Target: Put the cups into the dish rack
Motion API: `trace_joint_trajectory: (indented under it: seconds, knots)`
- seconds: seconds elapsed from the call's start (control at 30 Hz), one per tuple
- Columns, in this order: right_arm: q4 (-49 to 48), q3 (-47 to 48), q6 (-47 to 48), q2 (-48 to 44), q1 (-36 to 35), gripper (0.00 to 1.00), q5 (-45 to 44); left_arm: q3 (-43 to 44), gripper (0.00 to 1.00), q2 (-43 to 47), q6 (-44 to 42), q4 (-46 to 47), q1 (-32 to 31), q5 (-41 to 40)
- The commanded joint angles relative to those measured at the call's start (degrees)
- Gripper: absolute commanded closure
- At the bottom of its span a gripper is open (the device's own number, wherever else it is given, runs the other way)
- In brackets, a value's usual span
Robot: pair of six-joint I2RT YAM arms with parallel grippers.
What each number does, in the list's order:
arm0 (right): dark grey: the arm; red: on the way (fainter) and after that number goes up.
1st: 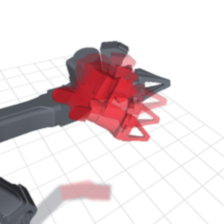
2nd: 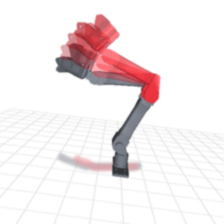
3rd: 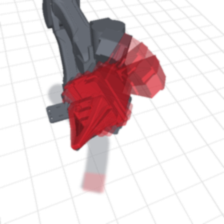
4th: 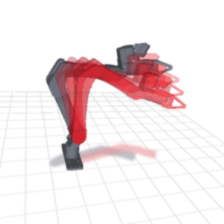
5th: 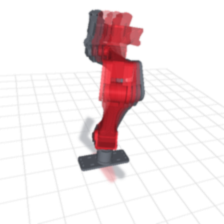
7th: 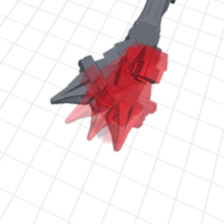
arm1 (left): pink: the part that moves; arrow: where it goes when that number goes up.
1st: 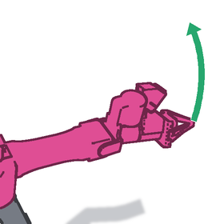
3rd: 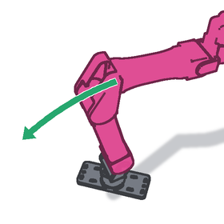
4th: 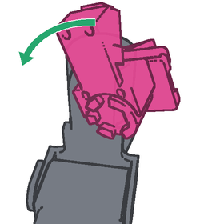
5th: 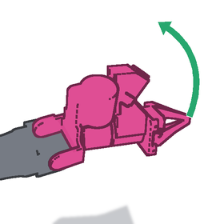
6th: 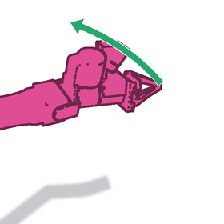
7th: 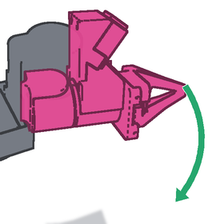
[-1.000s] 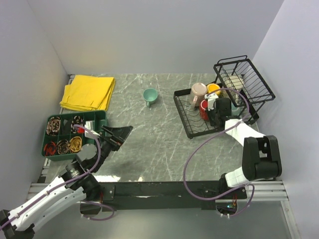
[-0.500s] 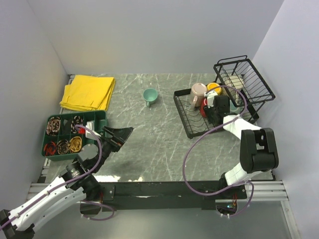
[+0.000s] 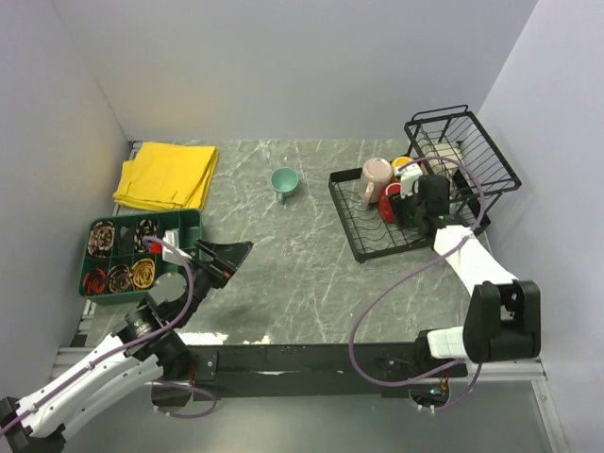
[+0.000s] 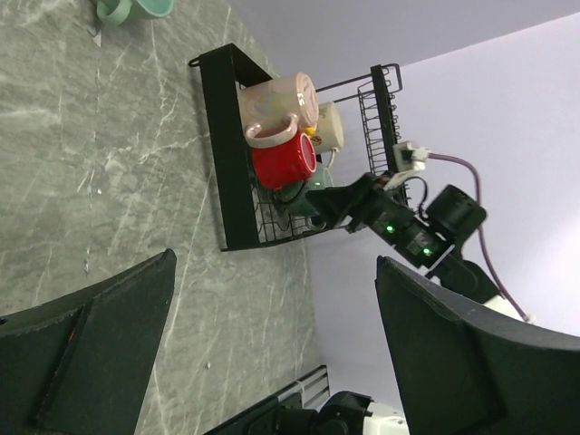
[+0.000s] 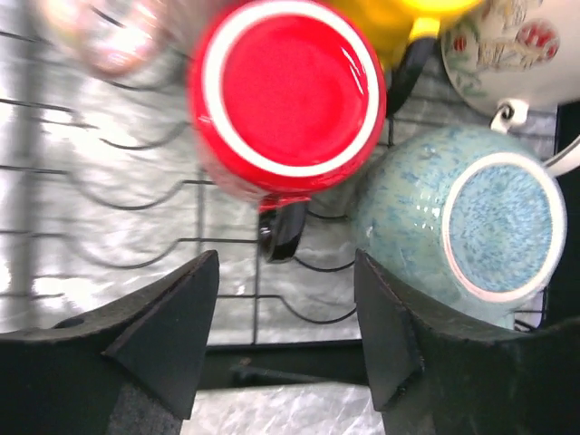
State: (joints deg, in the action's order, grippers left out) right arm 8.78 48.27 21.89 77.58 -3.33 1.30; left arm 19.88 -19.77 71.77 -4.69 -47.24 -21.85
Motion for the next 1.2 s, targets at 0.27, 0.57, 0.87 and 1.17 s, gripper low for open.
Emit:
trace_joint_trajectory:
  seconds: [0.27, 0.57, 0.87, 1.17]
  knots:
    - [10.1, 11.4, -4.4, 2.5, -4.0, 0.73, 23.1, 2.1, 0.03, -3.9, -1.6, 0.8, -0.1, 2.3]
    - [7.7, 17.2, -7.7, 13.4, -4.8, 0.77, 8.5, 3.9, 0.03, -6.1, -2.9, -0.2, -0.1, 3.3]
    - [4.1, 15.7, -7.7, 14.0, -4.6, 0.79, -2.7, 4.0, 0.01, -8.7, -3.3, 1.8, -0.1, 3.6]
    - [7.7, 15.8, -4.4, 12.8, -4.6, 0.77, 4.1, 9.0, 0.04, -17.4, -7.4, 4.3, 0.7, 5.4]
